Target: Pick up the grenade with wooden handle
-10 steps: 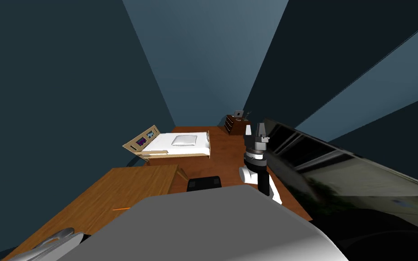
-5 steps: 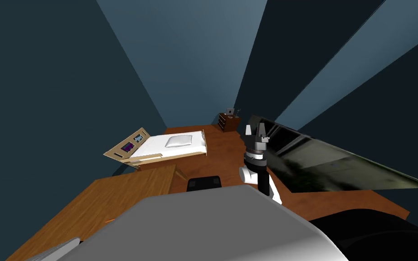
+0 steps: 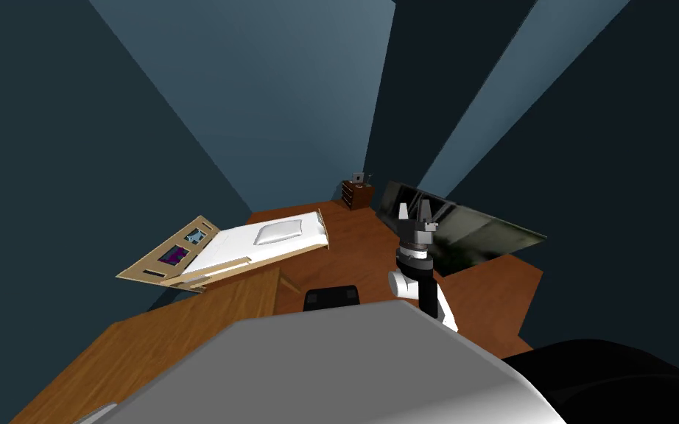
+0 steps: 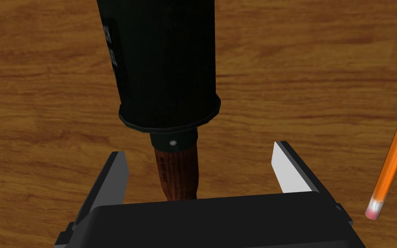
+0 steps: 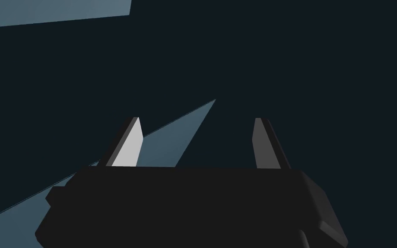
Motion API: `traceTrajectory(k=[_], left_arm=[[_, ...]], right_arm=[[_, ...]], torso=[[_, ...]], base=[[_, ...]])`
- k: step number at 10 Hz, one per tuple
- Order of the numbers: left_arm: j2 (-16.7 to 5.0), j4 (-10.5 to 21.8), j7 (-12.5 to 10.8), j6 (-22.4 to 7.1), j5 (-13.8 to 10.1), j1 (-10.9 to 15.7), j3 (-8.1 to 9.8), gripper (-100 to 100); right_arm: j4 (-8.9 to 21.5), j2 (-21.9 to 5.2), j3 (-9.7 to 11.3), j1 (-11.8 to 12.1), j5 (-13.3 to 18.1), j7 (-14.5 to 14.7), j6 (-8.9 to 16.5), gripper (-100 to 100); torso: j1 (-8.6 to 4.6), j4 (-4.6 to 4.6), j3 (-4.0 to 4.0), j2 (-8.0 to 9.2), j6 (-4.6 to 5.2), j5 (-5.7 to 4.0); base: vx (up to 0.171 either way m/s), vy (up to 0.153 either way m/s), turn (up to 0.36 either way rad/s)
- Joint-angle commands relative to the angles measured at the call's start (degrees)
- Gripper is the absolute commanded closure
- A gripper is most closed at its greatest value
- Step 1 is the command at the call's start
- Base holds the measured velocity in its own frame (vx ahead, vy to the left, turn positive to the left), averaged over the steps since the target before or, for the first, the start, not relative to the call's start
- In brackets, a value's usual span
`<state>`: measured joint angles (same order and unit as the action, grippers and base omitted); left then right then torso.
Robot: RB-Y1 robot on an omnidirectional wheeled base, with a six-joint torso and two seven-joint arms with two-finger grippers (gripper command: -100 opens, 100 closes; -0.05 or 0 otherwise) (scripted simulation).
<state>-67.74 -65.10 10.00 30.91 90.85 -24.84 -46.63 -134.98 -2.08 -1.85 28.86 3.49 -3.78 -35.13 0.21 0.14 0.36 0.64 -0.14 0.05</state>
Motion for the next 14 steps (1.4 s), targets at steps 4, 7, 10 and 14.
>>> traceTrajectory(k=[4, 7, 10, 14], left_arm=[[0.76, 1.48, -0.98, -1.85, -7.86, -1.42, -2.33, -100], [0.76, 1.48, -0.98, -1.85, -12.53, -1.42, -2.33, -100], [1.28, 2.4, -1.78, -3.02, -17.39, -2.32, -3.97, -100], [1.8, 3.32, -2.58, -4.19, -23.79, -3.21, -5.6, -100]], right_arm=[[0.0, 0.0, -0.02, 0.04, 0.0, 0.0, 0.0, 0], [0.0, 0.0, -0.01, 0.02, 0.0, 0.0, 0.0, 0], [0.0, 0.0, -0.01, 0.01, 0.0, 0.0, 0.0, 0], [0.0, 0.0, -0.01, 0.01, 0.0, 0.0, 0.0, 0]], torso=[[0.08, -0.06, -0.2, -0.41, -0.1, 0.03], [0.22, 0.06, 0.0, -0.11, 0.0, 0.1], [0.23, 0.03, -0.04, -0.13, 0.03, 0.12], [0.29, 0.06, 0.01, -0.06, 0.03, 0.13]], base=[[-0.129, 0.033, -0.346], [-0.12, 0.018, -0.301], [-0.134, -0.016, -0.239], [-0.134, -0.01, -0.369]])
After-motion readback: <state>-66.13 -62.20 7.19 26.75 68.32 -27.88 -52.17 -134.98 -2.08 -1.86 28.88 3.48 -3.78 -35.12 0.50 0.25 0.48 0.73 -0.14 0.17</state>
